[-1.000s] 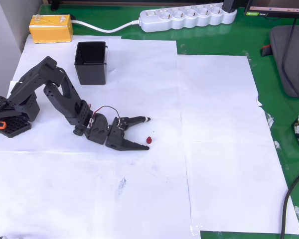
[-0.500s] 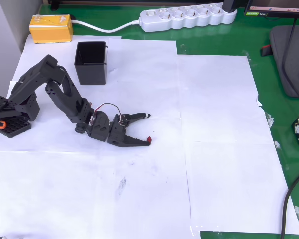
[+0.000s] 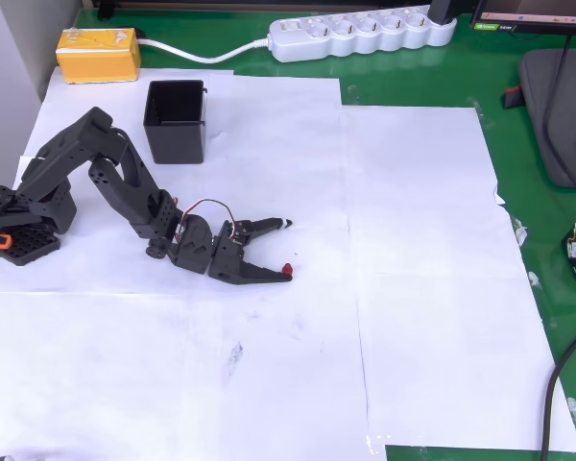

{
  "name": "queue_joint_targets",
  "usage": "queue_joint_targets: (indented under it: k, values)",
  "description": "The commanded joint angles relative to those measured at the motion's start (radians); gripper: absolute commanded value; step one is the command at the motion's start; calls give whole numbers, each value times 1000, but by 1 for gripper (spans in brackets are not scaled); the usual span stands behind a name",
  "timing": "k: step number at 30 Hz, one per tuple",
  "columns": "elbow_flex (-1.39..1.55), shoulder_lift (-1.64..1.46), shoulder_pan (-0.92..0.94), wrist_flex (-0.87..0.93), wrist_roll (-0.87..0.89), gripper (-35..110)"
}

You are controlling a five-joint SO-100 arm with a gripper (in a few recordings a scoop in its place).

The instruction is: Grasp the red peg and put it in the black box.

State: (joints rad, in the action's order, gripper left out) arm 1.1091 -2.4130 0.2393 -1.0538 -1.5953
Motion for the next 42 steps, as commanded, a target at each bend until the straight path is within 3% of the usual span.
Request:
queue_joint_targets:
  k: [1,7,13,42]
  values:
    - [41,-3,14,6,-8,39]
    - [41,-5,12,6,-14,36]
    - [38,-3,12,6,-14,24]
    - [37,-5,11,0,-14,5]
